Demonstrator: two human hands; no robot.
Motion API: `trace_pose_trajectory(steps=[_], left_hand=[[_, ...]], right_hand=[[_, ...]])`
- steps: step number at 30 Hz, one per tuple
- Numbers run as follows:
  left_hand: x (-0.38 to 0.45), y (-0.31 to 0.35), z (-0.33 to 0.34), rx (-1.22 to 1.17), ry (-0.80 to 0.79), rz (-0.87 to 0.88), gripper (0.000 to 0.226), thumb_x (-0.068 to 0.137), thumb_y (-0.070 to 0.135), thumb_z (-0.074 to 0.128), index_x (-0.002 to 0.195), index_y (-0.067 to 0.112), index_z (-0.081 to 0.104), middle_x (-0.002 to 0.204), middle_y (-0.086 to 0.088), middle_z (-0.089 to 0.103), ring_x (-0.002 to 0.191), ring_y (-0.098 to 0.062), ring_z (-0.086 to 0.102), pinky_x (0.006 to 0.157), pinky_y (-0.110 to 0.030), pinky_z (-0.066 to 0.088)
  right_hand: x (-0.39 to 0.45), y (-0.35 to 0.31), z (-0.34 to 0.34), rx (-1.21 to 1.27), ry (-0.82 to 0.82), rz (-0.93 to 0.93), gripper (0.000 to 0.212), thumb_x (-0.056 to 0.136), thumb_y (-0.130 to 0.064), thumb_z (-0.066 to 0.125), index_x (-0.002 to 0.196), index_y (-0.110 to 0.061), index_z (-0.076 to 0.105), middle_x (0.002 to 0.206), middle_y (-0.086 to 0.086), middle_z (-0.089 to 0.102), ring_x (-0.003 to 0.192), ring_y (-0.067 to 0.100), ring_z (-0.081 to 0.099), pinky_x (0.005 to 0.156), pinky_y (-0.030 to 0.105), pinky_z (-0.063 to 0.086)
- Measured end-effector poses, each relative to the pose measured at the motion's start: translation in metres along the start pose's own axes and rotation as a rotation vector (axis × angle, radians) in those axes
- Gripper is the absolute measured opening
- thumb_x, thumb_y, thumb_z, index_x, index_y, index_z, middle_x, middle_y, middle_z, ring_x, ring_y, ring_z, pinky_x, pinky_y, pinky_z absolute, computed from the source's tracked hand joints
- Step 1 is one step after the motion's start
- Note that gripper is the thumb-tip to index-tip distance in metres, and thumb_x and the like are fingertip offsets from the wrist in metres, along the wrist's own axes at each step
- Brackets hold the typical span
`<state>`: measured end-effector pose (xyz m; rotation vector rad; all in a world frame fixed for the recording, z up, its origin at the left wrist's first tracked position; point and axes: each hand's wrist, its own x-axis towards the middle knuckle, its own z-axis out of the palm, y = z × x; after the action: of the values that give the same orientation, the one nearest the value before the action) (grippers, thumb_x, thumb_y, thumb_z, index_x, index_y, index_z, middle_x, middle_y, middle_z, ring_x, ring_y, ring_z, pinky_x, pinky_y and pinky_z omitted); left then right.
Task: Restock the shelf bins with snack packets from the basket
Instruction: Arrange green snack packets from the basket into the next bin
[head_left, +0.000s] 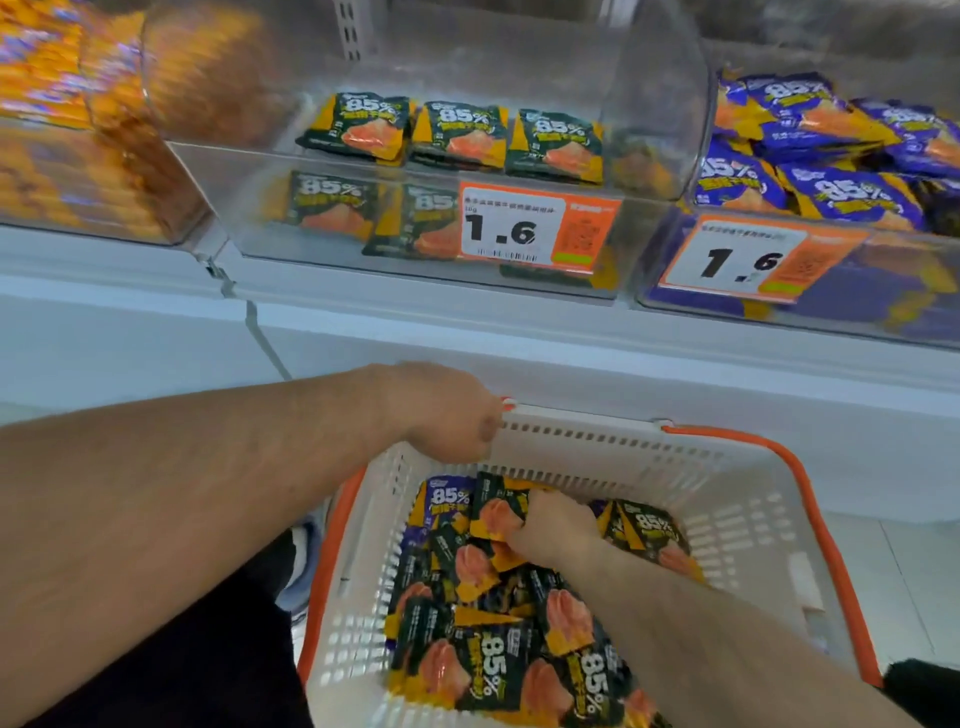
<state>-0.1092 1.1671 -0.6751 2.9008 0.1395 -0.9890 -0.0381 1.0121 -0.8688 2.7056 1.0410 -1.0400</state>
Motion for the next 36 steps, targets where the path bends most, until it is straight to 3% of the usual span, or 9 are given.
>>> trace_pose_trajectory(steps=[3, 5, 9, 12, 15, 19, 23, 30, 36], left_hand=[[0.001, -0.004, -0.001, -0.024, -0.031, -0.031, 0.039, 0.098, 0.028, 0.043, 0.135, 0.025, 0.053, 0.124, 0.001, 0.060, 0.109, -0.018, 0.058, 0.092, -0.035, 0.050], [0.003, -0.004, 0.000, -0.040, -0.042, -0.041, 0.040, 0.098, 0.027, 0.043, 0.137, 0.025, 0.051, 0.125, 0.001, 0.060, 0.109, -0.017, 0.057, 0.089, -0.032, 0.047], [0.009, -0.003, 0.001, -0.068, -0.054, -0.052, 0.039, 0.098, 0.028, 0.045, 0.136, 0.024, 0.054, 0.127, 0.002, 0.059, 0.106, -0.015, 0.057, 0.086, -0.029, 0.048], [0.011, 0.001, 0.001, -0.068, -0.053, -0.053, 0.039, 0.098, 0.028, 0.046, 0.137, 0.024, 0.053, 0.128, 0.001, 0.058, 0.105, -0.015, 0.057, 0.084, -0.028, 0.046], [0.010, 0.004, -0.002, -0.044, -0.034, -0.041, 0.038, 0.099, 0.029, 0.045, 0.136, 0.025, 0.053, 0.126, 0.002, 0.058, 0.106, -0.015, 0.056, 0.087, -0.030, 0.048], [0.003, 0.004, -0.003, -0.038, -0.011, -0.023, 0.036, 0.099, 0.030, 0.044, 0.133, 0.023, 0.055, 0.123, 0.001, 0.059, 0.105, -0.017, 0.057, 0.091, -0.034, 0.049], [-0.005, -0.003, -0.001, -0.020, -0.008, -0.030, 0.037, 0.099, 0.030, 0.043, 0.133, 0.021, 0.055, 0.127, -0.004, 0.058, 0.113, -0.021, 0.055, 0.095, -0.037, 0.047], [-0.012, -0.025, -0.007, 0.011, 0.161, -0.085, 0.069, 0.088, 0.046, 0.062, 0.146, 0.022, 0.034, 0.146, -0.005, 0.039, 0.136, -0.026, 0.034, 0.107, -0.046, 0.036], [-0.038, -0.034, -0.028, -0.402, 0.353, 0.069, 0.011, 0.087, 0.023, 0.070, 0.095, 0.018, 0.064, 0.077, 0.010, 0.052, 0.080, -0.015, 0.052, 0.058, -0.021, 0.037]], right_hand=[[0.006, -0.021, 0.017, 0.009, 0.000, 0.109, 0.112, 0.068, -0.083, 0.053, 0.149, -0.010, 0.028, 0.151, 0.013, 0.037, 0.136, 0.034, 0.038, 0.110, 0.048, 0.035], [0.007, -0.031, 0.025, -0.090, -0.038, 0.131, 0.123, 0.065, -0.090, 0.047, 0.153, -0.009, 0.020, 0.158, 0.014, 0.026, 0.142, 0.038, 0.028, 0.113, 0.056, 0.026], [0.002, -0.045, 0.036, -0.220, -0.045, 0.130, 0.099, 0.087, -0.075, 0.038, 0.155, -0.006, 0.019, 0.161, 0.020, 0.017, 0.145, 0.045, 0.019, 0.113, 0.067, 0.009], [-0.004, -0.049, 0.047, -0.267, 0.019, 0.041, 0.071, 0.097, -0.057, 0.037, 0.148, -0.008, 0.035, 0.152, 0.024, 0.035, 0.137, 0.047, 0.033, 0.111, 0.070, 0.006], [-0.015, -0.051, 0.049, -0.318, 0.081, -0.120, 0.045, 0.101, -0.040, 0.041, 0.130, -0.006, 0.052, 0.127, 0.016, 0.059, 0.114, 0.035, 0.057, 0.112, 0.068, 0.006], [-0.024, -0.043, 0.028, -0.120, 0.090, -0.115, 0.032, 0.101, -0.029, 0.042, 0.128, -0.013, 0.051, 0.121, 0.007, 0.063, 0.111, 0.029, 0.061, 0.116, 0.057, 0.020], [-0.029, -0.026, -0.020, 0.069, 0.139, -0.172, 0.025, 0.100, -0.021, 0.042, 0.109, -0.013, 0.064, 0.112, 0.009, 0.067, 0.102, 0.030, 0.062, 0.086, 0.037, 0.050], [-0.076, -0.028, -0.132, 0.088, 0.248, -0.443, 0.031, 0.097, -0.013, 0.044, 0.067, -0.020, 0.049, 0.068, -0.001, 0.051, 0.065, 0.020, 0.050, 0.062, 0.038, 0.040], [-0.123, -0.037, -0.200, 0.338, 0.364, -0.511, 0.038, 0.098, -0.010, 0.049, 0.061, -0.019, 0.048, 0.058, -0.002, 0.051, 0.051, 0.004, 0.046, 0.055, 0.021, 0.037]])
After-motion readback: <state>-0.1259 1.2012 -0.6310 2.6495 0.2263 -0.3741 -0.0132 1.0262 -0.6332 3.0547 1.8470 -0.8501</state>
